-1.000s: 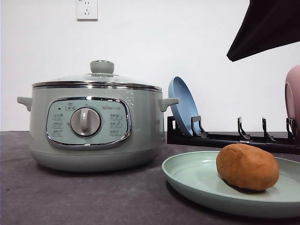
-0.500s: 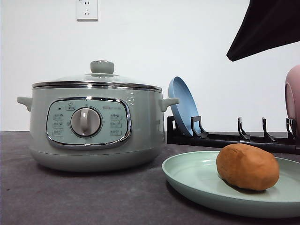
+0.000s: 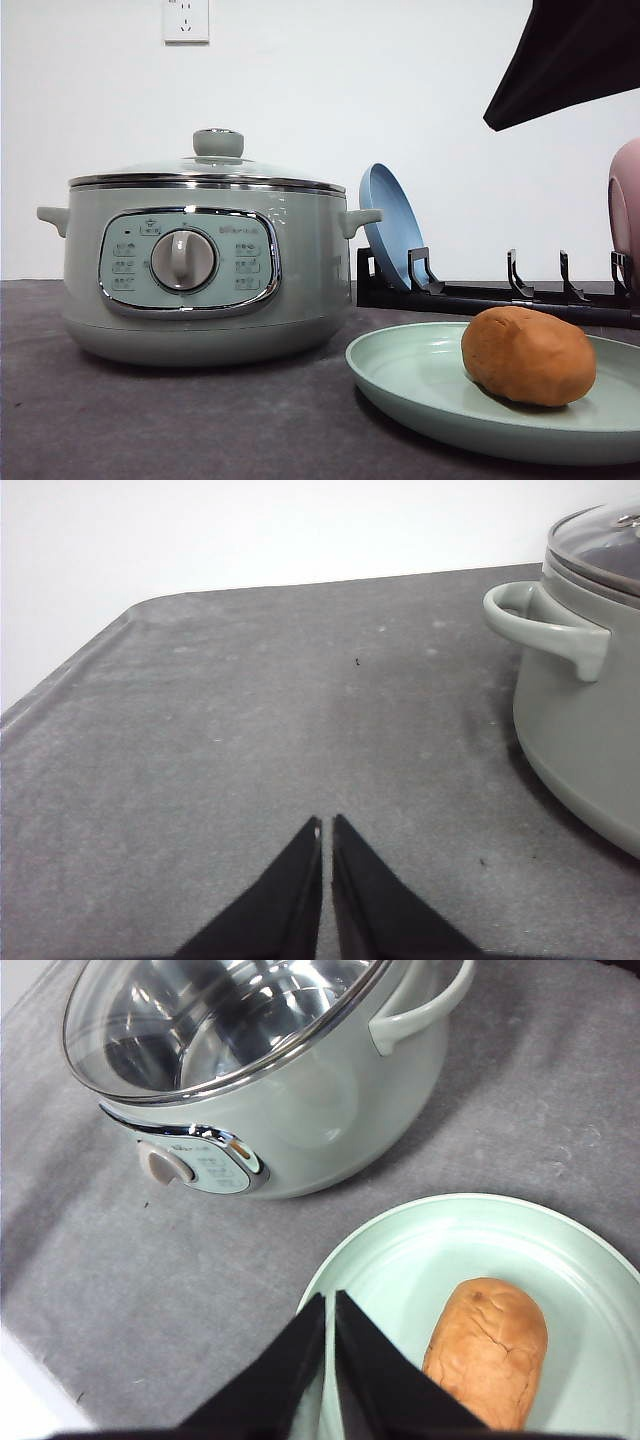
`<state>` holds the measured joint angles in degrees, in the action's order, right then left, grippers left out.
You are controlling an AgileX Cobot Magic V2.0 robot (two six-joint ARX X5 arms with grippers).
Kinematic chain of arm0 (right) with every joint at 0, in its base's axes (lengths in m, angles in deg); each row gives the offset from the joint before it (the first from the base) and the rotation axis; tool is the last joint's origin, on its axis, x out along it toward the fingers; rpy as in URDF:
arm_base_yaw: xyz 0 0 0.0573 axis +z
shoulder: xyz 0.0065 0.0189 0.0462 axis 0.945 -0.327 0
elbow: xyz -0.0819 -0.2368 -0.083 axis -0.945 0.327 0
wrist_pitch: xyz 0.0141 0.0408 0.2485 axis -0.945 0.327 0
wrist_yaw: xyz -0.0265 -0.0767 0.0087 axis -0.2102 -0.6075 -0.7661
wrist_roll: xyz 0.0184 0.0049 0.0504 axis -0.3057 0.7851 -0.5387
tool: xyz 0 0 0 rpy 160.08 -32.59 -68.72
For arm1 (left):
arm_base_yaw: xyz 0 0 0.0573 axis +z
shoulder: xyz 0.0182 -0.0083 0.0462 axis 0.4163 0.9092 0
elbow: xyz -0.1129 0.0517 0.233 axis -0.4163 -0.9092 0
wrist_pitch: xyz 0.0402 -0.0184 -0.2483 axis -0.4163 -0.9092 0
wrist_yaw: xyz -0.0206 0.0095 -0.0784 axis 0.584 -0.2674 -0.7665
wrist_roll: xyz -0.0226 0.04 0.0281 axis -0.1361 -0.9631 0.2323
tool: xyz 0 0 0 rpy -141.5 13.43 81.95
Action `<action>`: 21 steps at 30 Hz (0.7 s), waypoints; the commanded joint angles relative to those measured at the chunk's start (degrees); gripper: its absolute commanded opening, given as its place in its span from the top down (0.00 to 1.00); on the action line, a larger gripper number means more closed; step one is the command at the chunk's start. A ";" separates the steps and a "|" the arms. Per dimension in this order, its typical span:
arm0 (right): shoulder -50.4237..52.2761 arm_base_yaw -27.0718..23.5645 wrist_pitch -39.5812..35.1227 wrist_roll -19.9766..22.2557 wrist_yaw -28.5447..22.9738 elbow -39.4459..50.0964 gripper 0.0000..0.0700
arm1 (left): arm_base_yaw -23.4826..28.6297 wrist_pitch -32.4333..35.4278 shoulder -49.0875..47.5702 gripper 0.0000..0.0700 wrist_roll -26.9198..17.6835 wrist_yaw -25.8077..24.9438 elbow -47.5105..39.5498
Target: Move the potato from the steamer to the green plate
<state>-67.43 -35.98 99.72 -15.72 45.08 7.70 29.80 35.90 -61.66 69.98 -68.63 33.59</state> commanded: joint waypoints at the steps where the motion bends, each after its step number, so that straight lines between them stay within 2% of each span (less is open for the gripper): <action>1: -0.22 0.52 -0.63 0.48 0.00 -1.01 1.00 | 0.15 -0.38 -0.09 0.98 -0.28 0.13 -1.16; 21: -0.12 0.53 -0.63 0.48 0.00 -1.01 1.00 | 0.15 -0.39 -0.09 0.98 -0.28 0.13 -1.16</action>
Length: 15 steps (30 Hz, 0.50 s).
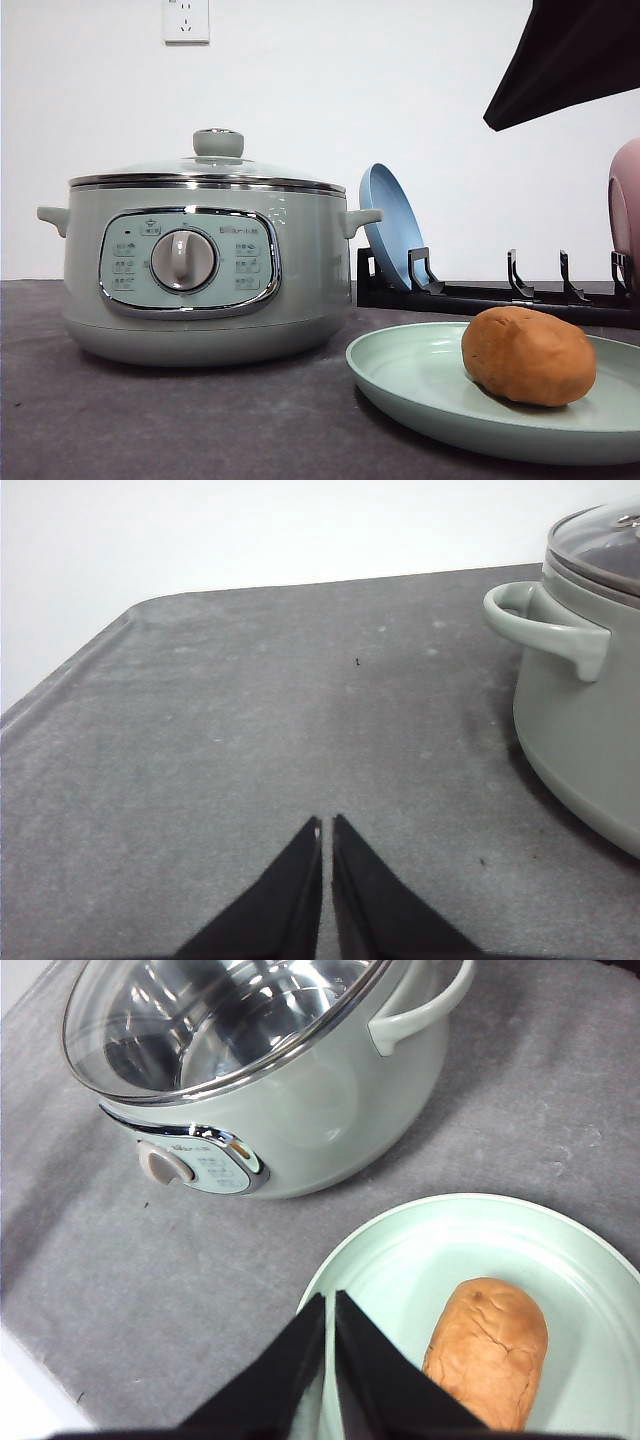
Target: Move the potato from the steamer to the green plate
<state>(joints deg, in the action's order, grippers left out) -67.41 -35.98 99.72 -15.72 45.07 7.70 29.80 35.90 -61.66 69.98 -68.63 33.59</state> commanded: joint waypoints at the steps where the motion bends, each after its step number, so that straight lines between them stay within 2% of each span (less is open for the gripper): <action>1: 0.17 0.43 -0.61 0.48 -0.02 -1.01 1.00 | 0.15 -0.39 -0.09 0.98 -0.28 0.13 -1.16; 4: 1.89 -0.18 -0.55 0.88 -0.02 -1.01 1.00 | 0.15 -0.39 -0.09 0.98 -0.28 0.13 -1.16; 8: 5.84 -2.81 -1.98 6.89 -0.02 -0.85 1.00 | 0.15 -0.39 -0.09 0.98 -0.28 0.13 -1.16; 12: 11.04 -8.01 -3.55 14.28 0.05 -0.56 1.00 | 0.15 -0.39 -0.09 0.98 -0.28 0.13 -1.16; 15: 15.35 -13.92 -4.82 17.06 0.02 0.97 1.00 | 0.15 -0.39 -0.09 0.98 -0.28 0.13 -1.16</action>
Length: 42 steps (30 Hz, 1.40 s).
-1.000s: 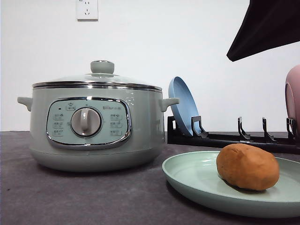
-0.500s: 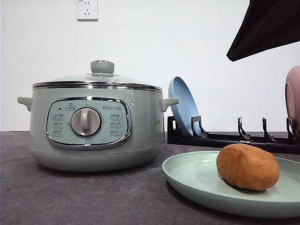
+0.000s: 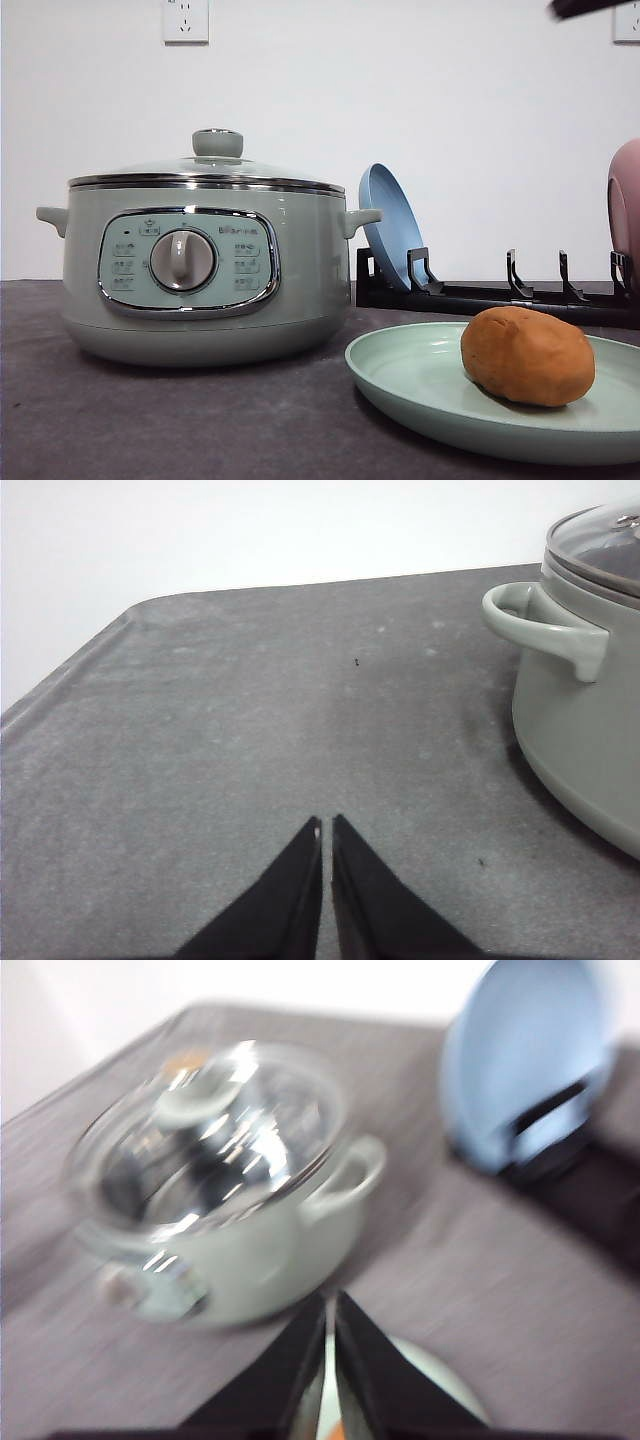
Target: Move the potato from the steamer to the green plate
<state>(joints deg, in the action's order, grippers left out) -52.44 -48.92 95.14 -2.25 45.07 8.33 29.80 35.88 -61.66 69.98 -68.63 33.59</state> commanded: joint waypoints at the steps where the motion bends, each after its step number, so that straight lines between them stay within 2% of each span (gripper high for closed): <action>1: 2.02 -3.36 -0.76 4.26 0.01 1.17 1.00 | 0.15 -0.37 -0.09 0.98 -0.28 0.13 -1.16; 5: 8.27 -11.73 -5.96 5.78 -0.02 5.95 1.00 | 0.15 -0.37 -0.09 0.98 -0.28 0.13 -1.16; 9: 14.82 -17.57 -13.27 5.87 -0.16 12.39 1.00 | 0.15 -0.37 -0.09 0.98 -0.27 0.13 -1.16; 13: 20.71 -21.04 -20.61 6.38 -1.49 18.88 1.00 | 0.15 -0.37 -0.09 0.98 -0.28 0.13 -1.16; 18: 26.00 -22.09 -25.15 6.46 -6.07 25.96 1.00 | 0.15 -0.37 -0.09 0.98 -0.28 0.13 -1.16; 25: 30.94 -22.07 -25.78 6.50 -7.56 34.29 1.00 | 0.15 -0.37 -0.09 0.98 -0.27 0.13 -1.16; 32: 33.91 -22.07 -25.65 6.22 -7.56 38.91 1.00 | 0.15 -0.37 -0.09 0.98 -0.28 0.13 -1.16; 42: 33.93 -22.07 -15.25 6.23 -7.56 39.08 1.00 | 0.15 -0.37 -0.09 0.98 -0.28 0.13 -1.16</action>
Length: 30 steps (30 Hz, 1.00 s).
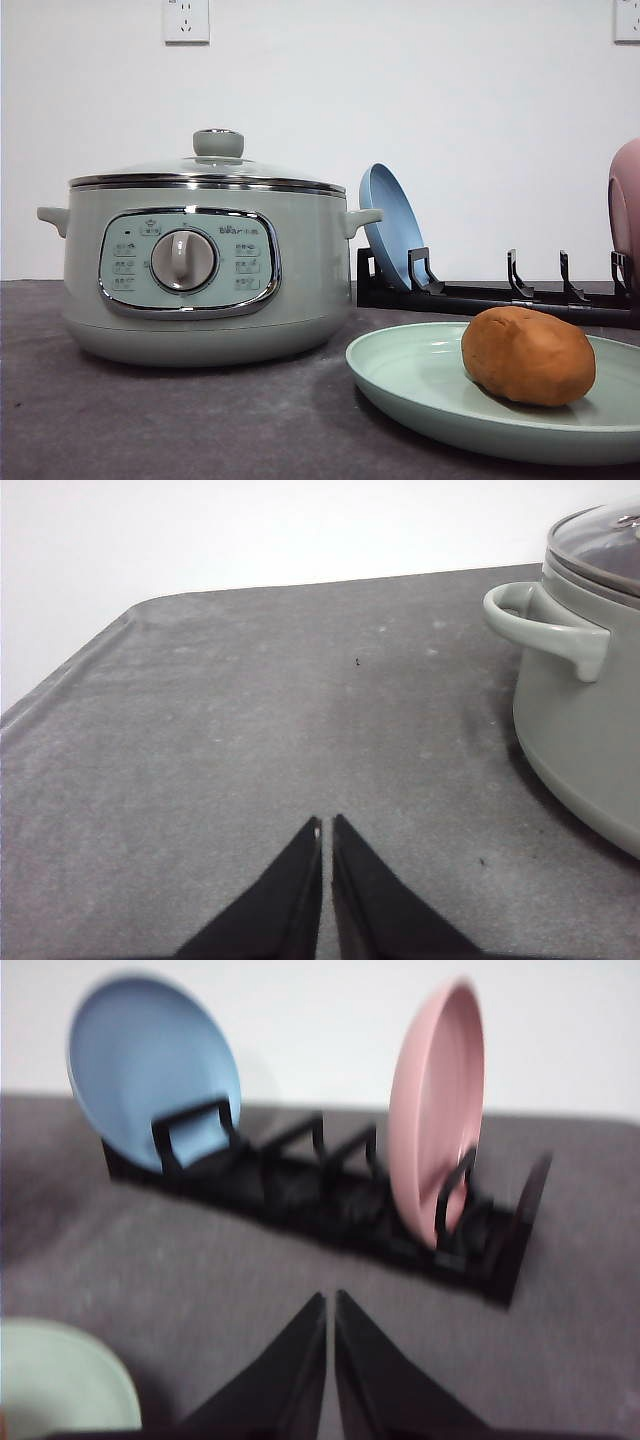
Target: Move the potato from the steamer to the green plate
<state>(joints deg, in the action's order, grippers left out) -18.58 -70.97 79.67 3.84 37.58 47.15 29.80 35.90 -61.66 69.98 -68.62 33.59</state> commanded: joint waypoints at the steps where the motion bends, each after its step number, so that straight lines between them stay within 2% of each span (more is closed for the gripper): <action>1: 0.07 -0.02 1.71 0.19 -0.07 0.26 1.00 | 0.15 -0.39 -0.09 0.98 -0.28 0.12 -1.16; 4: 0.04 -0.02 4.15 0.18 -0.13 0.26 1.00 | 0.15 -0.39 -0.09 0.98 -0.28 0.12 -1.16; 30: 0.04 -0.02 2.94 0.15 -0.07 0.22 1.00 | 0.15 -0.39 -0.09 0.98 -0.28 0.12 -1.16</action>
<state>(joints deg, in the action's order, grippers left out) -18.62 -70.97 83.05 3.84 37.51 47.13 29.80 35.90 -61.66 69.98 -68.61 33.59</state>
